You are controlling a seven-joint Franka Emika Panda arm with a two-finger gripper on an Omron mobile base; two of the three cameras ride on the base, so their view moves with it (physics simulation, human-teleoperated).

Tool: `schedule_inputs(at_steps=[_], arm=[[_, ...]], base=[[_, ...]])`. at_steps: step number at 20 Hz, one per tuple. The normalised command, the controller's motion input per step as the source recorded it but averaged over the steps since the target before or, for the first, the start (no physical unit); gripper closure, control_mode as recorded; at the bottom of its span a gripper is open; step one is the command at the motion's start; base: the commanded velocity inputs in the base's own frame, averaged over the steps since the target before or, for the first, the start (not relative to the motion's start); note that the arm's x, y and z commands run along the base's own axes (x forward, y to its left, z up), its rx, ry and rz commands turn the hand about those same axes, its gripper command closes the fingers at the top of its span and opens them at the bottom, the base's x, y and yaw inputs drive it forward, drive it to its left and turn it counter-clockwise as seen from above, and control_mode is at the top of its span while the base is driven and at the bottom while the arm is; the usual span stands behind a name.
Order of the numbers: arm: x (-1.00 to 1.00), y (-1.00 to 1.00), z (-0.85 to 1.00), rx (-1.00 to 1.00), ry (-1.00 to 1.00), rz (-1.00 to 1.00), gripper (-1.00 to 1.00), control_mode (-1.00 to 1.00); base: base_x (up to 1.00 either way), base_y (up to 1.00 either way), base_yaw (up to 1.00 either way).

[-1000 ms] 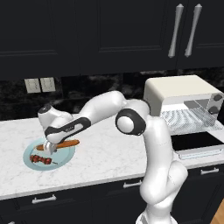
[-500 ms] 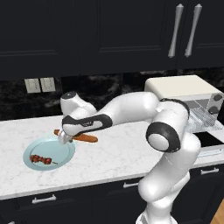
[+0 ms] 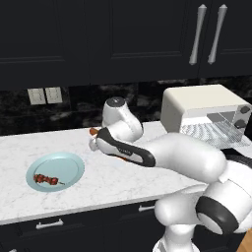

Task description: Pick up the kebab skewer and baguette bread, and place them inside the toaster oven. Close the toaster oven door and start by setting the timer.

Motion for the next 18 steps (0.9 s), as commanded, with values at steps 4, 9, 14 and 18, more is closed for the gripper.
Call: schedule_inputs(at_steps=[4,9,14,18], arm=[[-0.39,-0.97,0.82,0.21,0.0,-0.4,1.0,-1.0],[-0.42,-0.94,0.43,0.16,-0.01,-0.41,1.0,-1.0],[-0.41,-0.93,0.13,0.11,-0.09,-0.38,1.0,-1.0],[-0.11,-1.0,0.34,0.13,-0.03,-0.42,1.0,-1.0]], base=[[0.0,0.0,0.0],[0.0,0.0,0.0],[0.0,0.0,0.0],[0.0,0.0,0.0]])
